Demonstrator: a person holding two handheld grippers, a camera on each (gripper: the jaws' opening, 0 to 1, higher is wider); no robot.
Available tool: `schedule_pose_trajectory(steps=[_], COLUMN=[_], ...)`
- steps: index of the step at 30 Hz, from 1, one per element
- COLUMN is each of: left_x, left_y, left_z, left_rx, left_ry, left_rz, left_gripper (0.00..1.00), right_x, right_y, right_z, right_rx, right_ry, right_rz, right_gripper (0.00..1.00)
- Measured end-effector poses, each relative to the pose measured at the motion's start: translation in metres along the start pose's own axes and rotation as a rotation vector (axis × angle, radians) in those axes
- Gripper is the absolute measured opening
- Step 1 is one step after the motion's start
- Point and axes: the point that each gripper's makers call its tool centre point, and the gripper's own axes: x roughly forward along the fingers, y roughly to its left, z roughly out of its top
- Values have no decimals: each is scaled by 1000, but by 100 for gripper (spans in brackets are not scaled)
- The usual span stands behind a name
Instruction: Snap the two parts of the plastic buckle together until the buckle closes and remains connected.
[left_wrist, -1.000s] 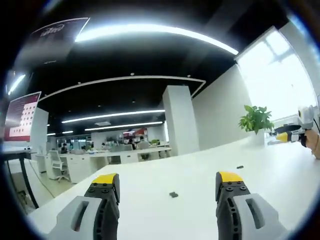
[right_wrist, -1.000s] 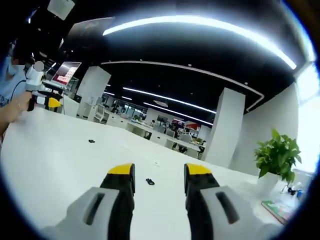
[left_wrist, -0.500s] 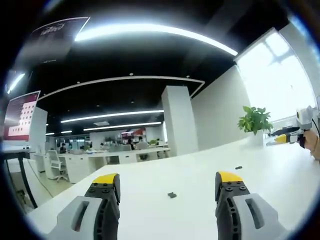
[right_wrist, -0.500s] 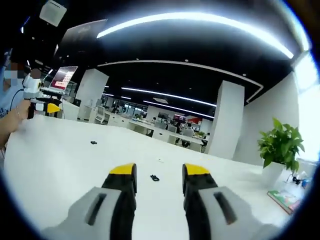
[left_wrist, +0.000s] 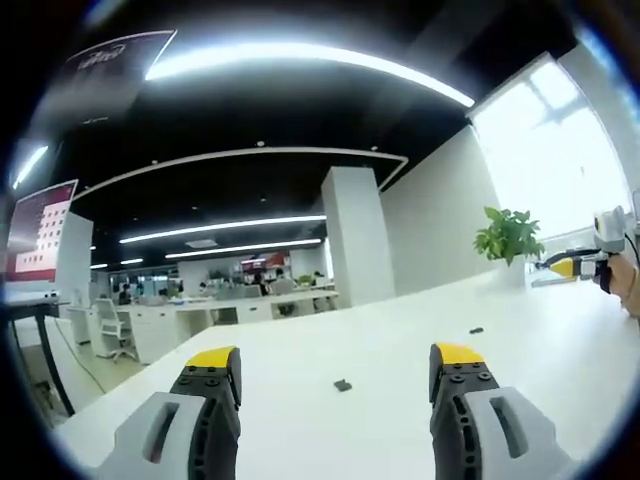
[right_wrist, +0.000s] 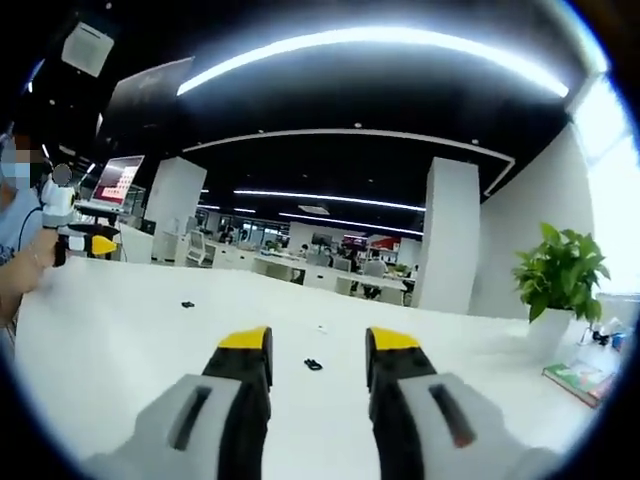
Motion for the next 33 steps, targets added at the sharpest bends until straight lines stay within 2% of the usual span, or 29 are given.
schedule_pose_trajectory(steps=[4,13,18,22,33], left_x=[1,1,2,2,2], left_y=[0,0,0,0,-1], left_z=[-2,-4,-5,-5,-2], left_rx=[4,10,14,20,42], left_ry=[8,18,25,31,25], left_rz=[-1,-1,0,1,7], left_gripper=[79,79,78,78,78], right_x=[1,3,3,2,4], right_y=[2,8,7,5,10], right_z=[0,-8,-19,-18,-19], right_rx=[-36,-51,-114,-147,-183], right_ry=[1,49,123,125,141], right_rz=[6,31,25,8,25], right_gripper=[42,41,41,41,40])
